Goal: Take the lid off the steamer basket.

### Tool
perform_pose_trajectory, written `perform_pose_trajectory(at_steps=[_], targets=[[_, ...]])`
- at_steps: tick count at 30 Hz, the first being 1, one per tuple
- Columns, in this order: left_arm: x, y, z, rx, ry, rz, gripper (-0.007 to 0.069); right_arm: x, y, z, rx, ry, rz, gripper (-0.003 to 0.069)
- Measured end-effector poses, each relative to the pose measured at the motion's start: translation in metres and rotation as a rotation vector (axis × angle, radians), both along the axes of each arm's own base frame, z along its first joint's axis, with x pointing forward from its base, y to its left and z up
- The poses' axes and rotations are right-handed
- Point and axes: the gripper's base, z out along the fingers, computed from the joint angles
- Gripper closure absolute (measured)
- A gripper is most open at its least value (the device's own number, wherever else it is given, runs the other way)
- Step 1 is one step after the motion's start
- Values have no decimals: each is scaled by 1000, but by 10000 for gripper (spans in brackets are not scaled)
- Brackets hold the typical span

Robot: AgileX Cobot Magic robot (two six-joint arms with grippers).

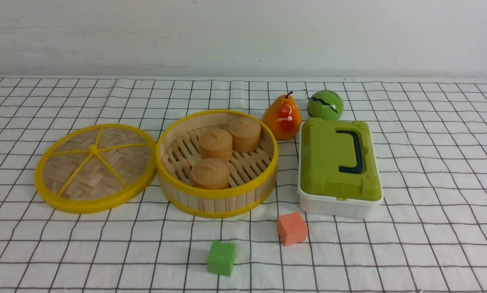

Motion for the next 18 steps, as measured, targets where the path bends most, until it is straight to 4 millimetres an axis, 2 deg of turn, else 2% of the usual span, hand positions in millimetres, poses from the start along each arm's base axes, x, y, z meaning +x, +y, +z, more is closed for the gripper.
perform_pose_trajectory(at_steps=[1,5,6,7,9,10,11,13,18], targets=[[-18,1,-11,20,-32,1,637,0,0,0,0,0,0,419],[-67,4,-56,62,-130,14,637,0,0,0,0,0,0,419],[-78,4,-70,71,-149,16,637,0,0,0,0,0,0,419],[-80,4,-73,75,-152,17,637,0,0,0,0,0,0,419],[-99,5,-110,76,-155,19,637,0,0,0,0,0,0,419],[-100,5,-113,73,-152,18,637,0,0,0,0,0,0,419],[-105,4,-137,65,-122,13,637,0,0,0,0,0,0,419],[-110,4,-164,57,-90,10,637,0,0,0,0,0,0,419],[-122,4,-209,37,-88,15,637,0,0,0,0,0,0,419]])
